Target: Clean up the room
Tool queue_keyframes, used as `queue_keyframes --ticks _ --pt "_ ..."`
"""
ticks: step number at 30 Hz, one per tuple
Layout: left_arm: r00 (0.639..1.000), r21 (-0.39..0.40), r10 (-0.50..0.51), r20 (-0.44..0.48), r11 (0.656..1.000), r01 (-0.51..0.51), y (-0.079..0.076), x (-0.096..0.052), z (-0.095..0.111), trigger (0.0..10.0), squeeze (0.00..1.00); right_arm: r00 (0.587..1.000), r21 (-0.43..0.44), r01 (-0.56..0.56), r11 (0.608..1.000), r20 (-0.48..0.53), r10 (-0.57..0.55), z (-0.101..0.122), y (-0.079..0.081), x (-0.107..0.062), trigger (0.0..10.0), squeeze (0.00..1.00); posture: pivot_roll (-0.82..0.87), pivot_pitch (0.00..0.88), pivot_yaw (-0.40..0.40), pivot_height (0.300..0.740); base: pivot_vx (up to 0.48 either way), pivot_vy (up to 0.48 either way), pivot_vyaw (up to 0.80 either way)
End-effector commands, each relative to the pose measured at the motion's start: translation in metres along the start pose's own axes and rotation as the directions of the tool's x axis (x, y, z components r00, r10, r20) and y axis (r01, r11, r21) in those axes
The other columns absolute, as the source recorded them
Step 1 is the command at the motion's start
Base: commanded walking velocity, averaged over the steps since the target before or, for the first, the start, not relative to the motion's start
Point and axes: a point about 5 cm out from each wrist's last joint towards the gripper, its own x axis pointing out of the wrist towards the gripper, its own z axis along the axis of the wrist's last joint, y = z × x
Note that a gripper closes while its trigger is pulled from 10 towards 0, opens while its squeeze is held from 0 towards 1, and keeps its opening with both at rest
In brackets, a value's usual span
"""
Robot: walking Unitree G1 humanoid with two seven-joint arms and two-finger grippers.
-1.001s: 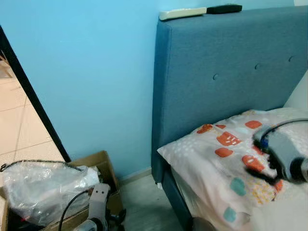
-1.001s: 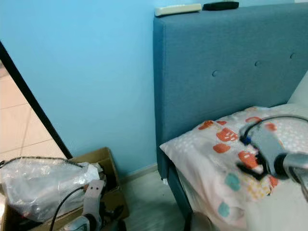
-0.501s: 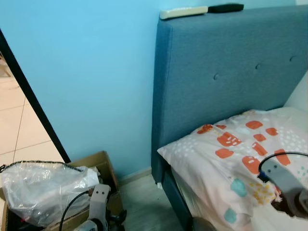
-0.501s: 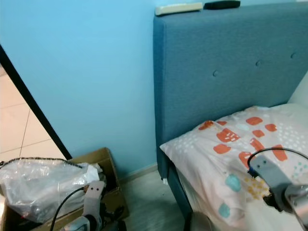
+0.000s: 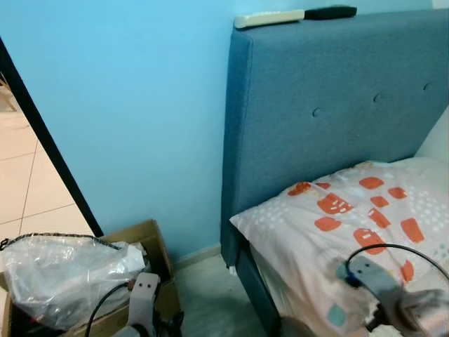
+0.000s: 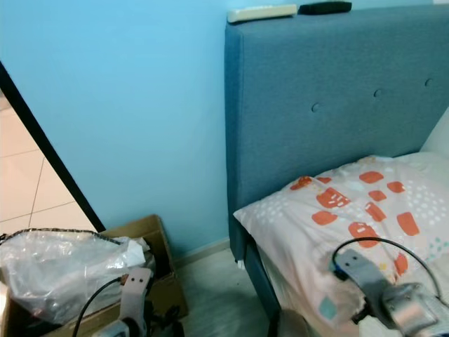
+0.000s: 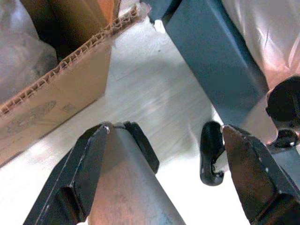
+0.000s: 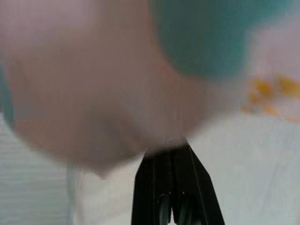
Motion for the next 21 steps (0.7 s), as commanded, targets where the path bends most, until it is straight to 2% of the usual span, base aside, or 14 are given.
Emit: queue_keyframes --ticks 1,3,8,9,10,11,12,13,14,16,19,20,21 --pt "1.000 0.013 0.002 -0.021 1.000 -0.001 0.002 -0.003 -0.006 10.0 0.00 1.000 -0.014 0.030 0.999 -0.009 -0.030 -0.003 0.000 0.005 10.0 0.00 0.09 0.106 -0.017 0.598 0.000 0.000 0.00" --pt "1.000 0.013 0.006 -0.022 1.000 -0.006 0.005 -0.005 -0.009 10.0 0.00 0.993 0.019 0.112 0.994 0.046 -0.113 0.008 0.001 0.015 10.0 0.00 0.11 0.116 -0.017 0.598 0.000 0.000 0.00" --pt "1.000 0.013 0.011 -0.023 1.000 -0.011 0.007 -0.007 -0.011 10.0 0.00 0.969 0.039 0.214 0.976 0.117 -0.217 0.021 -0.005 0.017 10.0 0.00 0.11 0.120 -0.017 0.598 0.000 0.000 0.00" --pt "1.000 0.013 0.012 -0.023 1.000 -0.012 0.008 -0.008 -0.012 10.0 0.00 0.948 0.047 0.271 0.961 0.160 -0.275 0.028 -0.010 0.016 10.0 0.00 0.11 0.117 -0.017 0.598 0.000 0.000 0.00" --pt "1.000 0.013 0.012 -0.023 1.000 -0.012 0.008 -0.008 -0.012 10.0 0.00 0.948 0.047 0.271 0.961 0.160 -0.275 0.028 -0.010 0.016 10.0 0.00 0.11 0.117 -0.017 0.598 0.000 0.000 0.00" --pt "1.000 0.014 0.014 -0.024 1.000 -0.013 0.009 -0.009 -0.012 10.0 0.00 0.920 0.066 0.330 0.942 0.200 -0.336 0.036 -0.014 0.014 10.0 0.00 0.12 0.116 -0.017 0.598 0.000 0.000 0.00" --pt "1.000 0.014 0.014 -0.024 1.000 -0.013 0.009 -0.009 -0.012 10.0 0.00 0.920 0.066 0.330 0.942 0.200 -0.336 0.036 -0.014 0.014 10.0 0.00 0.12 0.116 -0.017 0.598 0.000 0.000 0.00" --pt "1.000 0.014 0.014 -0.023 1.000 -0.014 0.009 -0.009 -0.012 10.0 0.00 0.883 0.098 0.391 0.915 0.240 -0.403 0.044 -0.020 0.011 10.0 0.00 0.12 0.115 -0.016 0.598 0.000 0.000 0.00" --pt "1.000 0.014 0.014 -0.023 1.000 -0.014 0.009 -0.009 -0.012 10.0 0.00 0.883 0.098 0.391 0.915 0.240 -0.403 0.044 -0.020 0.011 10.0 0.00 0.12 0.115 -0.016 0.598 0.000 0.000 0.00" --pt "1.000 0.015 0.012 -0.020 1.000 -0.012 0.007 -0.008 -0.011 10.0 0.00 0.852 0.136 0.419 0.898 0.284 -0.440 0.052 -0.023 0.011 10.0 0.00 0.11 0.111 -0.012 0.598 0.000 0.000 0.00" --pt "1.000 0.015 0.012 -0.020 1.000 -0.012 0.007 -0.008 -0.011 10.0 0.00 0.852 0.136 0.419 0.898 0.284 -0.440 0.052 -0.023 0.011 10.0 0.00 0.11 0.111 -0.012 0.598 0.000 0.000 0.00" --pt "1.000 0.017 0.010 -0.020 1.000 -0.009 0.006 -0.007 -0.011 10.0 0.00 0.847 0.164 0.410 0.897 0.297 -0.441 0.053 -0.022 0.013 10.0 0.00 0.11 0.111 -0.013 0.598 0.000 0.000 0.00" --pt "1.000 0.018 0.009 -0.019 1.000 -0.008 0.006 -0.007 -0.010 10.0 0.00 0.850 0.229 0.375 0.899 0.303 -0.431 0.052 -0.020 0.015 10.0 0.00 0.11 0.107 -0.013 0.598 0.000 0.000 0.00"
